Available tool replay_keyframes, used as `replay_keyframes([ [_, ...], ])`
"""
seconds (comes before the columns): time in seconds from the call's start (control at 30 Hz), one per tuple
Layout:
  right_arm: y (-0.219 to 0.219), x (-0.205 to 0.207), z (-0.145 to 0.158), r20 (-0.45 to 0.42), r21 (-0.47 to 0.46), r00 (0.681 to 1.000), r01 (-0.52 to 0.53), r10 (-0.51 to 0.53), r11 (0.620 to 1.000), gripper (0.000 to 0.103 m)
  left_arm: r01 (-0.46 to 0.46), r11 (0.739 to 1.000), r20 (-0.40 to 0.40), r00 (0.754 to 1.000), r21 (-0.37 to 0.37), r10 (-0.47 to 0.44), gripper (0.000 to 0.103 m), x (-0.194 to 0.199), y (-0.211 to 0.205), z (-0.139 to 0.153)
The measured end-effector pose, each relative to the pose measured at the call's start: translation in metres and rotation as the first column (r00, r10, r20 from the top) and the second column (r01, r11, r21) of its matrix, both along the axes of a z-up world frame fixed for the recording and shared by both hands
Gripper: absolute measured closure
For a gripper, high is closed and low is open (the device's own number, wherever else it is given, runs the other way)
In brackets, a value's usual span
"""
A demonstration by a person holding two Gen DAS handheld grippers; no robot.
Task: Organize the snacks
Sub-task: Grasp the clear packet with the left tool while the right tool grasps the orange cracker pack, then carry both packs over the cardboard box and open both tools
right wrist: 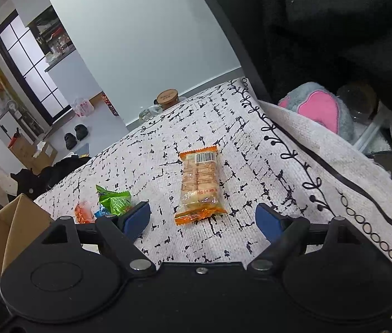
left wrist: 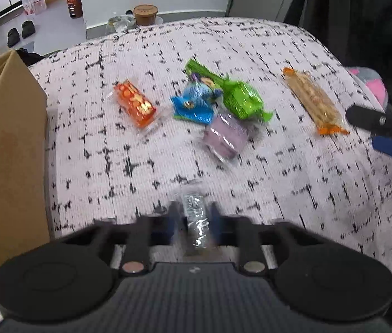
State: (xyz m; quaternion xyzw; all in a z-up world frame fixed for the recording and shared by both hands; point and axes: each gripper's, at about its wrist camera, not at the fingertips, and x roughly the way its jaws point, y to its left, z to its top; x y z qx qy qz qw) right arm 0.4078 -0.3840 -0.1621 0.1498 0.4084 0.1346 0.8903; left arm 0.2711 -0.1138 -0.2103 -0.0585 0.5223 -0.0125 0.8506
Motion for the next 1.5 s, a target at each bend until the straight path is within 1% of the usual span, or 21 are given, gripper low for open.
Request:
replay_keyframes([
  [0.07,0.002,0.003,-0.001,0.009,-0.016,1.0,-0.007,0.007,1.0,0.021,-0.012,1.0,0.01,1.0,0.004,0.012,0.087,0.003,0.002,0.001],
  [0.17,0.004,0.009,-0.004,0.001,-0.01,1.0,-0.01,0.01,1.0,0.022,-0.027,1.0,0.031,0.999,0.006,0.027,0.087,0.004,0.006,0.004],
  [0.3,0.01,0.012,-0.007,0.0,-0.027,1.0,-0.021,0.021,0.999,0.023,-0.059,0.998,0.046,0.997,0.001,0.059,0.087,0.013,0.015,0.008],
  [0.4,0.014,0.017,-0.009,0.001,-0.029,1.0,-0.017,0.017,0.999,0.026,-0.066,0.998,0.06,0.996,-0.006,0.066,0.087,0.014,0.018,0.01],
  [0.5,0.019,0.022,-0.012,0.013,-0.053,1.0,-0.008,0.008,0.999,0.028,-0.072,0.997,0.069,0.995,-0.024,0.074,0.087,0.015,0.023,0.013],
  [0.7,0.028,0.034,-0.017,0.02,-0.087,1.0,-0.002,0.003,0.996,0.029,-0.064,0.996,0.08,0.994,-0.059,0.069,0.087,0.011,0.026,0.016],
  [0.77,0.029,0.039,-0.019,0.015,-0.097,1.0,0.009,-0.008,0.995,0.032,-0.062,0.996,0.088,0.994,-0.066,0.068,0.087,0.01,0.027,0.019],
  [0.8,0.03,0.041,-0.02,0.01,-0.103,1.0,0.014,-0.013,0.995,0.036,-0.062,0.995,0.089,0.994,-0.071,0.069,0.087,0.009,0.028,0.021],
  [0.83,0.03,0.043,-0.022,0.002,-0.108,1.0,0.016,-0.015,0.994,0.048,-0.063,0.995,0.089,0.994,-0.078,0.07,0.087,0.009,0.029,0.021],
  [0.9,0.03,0.045,-0.029,-0.035,-0.115,0.999,0.015,-0.019,0.993,0.068,-0.063,0.994,0.089,0.994,-0.086,0.07,0.087,0.007,0.03,0.022],
  [0.93,0.029,0.045,-0.031,-0.046,-0.113,0.999,0.015,-0.02,0.994,0.068,-0.062,0.994,0.091,0.993,-0.091,0.071,0.087,0.006,0.032,0.022],
  [1.1,0.029,0.033,-0.024,-0.044,-0.109,0.999,0.004,-0.009,0.994,0.069,-0.055,0.99,0.113,0.991,-0.127,0.07,0.087,0.0,0.04,0.029],
  [1.27,0.03,0.022,-0.003,0.0,-0.086,1.0,0.016,-0.016,0.996,0.069,-0.052,0.988,0.15,0.986,-0.143,0.074,0.087,-0.006,0.05,0.039],
  [1.5,0.053,0.008,0.023,0.053,-0.07,0.998,-0.029,0.033,0.997,0.069,-0.044,0.986,0.217,0.973,-0.164,0.079,0.087,-0.016,0.059,0.055],
])
